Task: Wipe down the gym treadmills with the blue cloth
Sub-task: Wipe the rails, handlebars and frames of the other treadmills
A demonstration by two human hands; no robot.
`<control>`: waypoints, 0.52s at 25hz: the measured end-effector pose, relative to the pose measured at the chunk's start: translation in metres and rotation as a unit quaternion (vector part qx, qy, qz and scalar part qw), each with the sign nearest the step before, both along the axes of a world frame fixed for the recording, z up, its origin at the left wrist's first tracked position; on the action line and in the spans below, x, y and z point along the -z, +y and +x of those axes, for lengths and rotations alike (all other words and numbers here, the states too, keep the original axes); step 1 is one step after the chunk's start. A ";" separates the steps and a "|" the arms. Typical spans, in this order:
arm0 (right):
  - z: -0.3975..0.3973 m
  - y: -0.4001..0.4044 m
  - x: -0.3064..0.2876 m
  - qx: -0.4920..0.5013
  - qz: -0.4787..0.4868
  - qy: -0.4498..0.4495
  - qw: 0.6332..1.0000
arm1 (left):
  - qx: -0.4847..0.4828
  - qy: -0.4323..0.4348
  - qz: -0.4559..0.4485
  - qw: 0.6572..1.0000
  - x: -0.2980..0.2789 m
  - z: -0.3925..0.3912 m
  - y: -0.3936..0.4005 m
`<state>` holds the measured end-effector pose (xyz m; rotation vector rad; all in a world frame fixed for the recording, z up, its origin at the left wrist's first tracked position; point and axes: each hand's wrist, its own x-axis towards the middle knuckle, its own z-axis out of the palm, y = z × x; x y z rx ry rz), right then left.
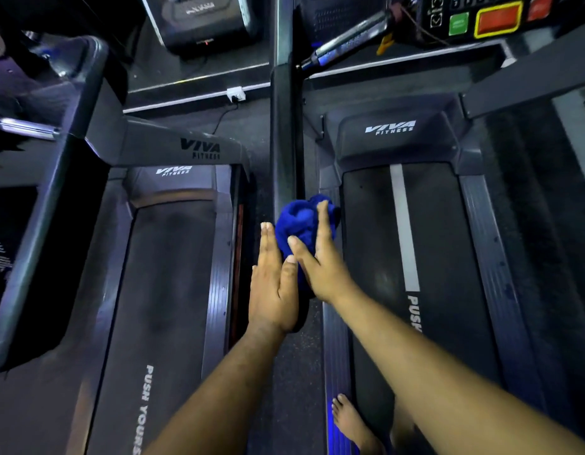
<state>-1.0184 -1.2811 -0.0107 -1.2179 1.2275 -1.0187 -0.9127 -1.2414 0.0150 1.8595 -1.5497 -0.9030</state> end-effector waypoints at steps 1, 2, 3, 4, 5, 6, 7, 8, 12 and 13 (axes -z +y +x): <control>0.007 -0.010 -0.002 0.049 0.001 -0.005 0.999 | 0.002 0.002 -0.001 1.000 0.001 0.000 0.000; 0.015 -0.031 -0.002 0.110 0.029 -0.002 0.994 | 0.003 0.003 0.001 1.000 0.001 0.000 0.000; 0.020 -0.048 -0.006 0.134 0.058 0.000 0.989 | 0.003 0.003 0.003 1.000 0.001 0.000 0.000; 0.024 -0.059 -0.007 0.116 0.088 0.014 0.989 | 0.003 0.002 0.004 1.000 0.001 0.000 0.000; 0.025 -0.060 -0.004 0.080 0.110 0.036 0.990 | 0.005 0.001 0.004 1.000 -0.001 0.000 0.001; 0.023 -0.051 -0.003 0.048 0.122 0.052 0.990 | 0.007 -0.002 0.006 1.000 -0.002 0.000 0.001; 0.020 -0.037 0.000 0.026 0.121 0.050 0.991 | 0.008 -0.002 0.011 1.000 -0.003 0.000 0.003; 0.019 -0.023 0.002 0.020 0.102 0.028 0.994 | 0.009 -0.002 0.015 1.000 -0.004 0.000 0.004; 0.025 -0.117 -0.002 0.032 0.044 0.010 0.998 | -0.012 -0.033 0.042 0.998 -0.011 -0.003 -0.006; 0.022 -0.153 -0.005 0.037 0.061 0.024 0.997 | -0.023 -0.036 0.048 0.998 -0.015 -0.006 -0.021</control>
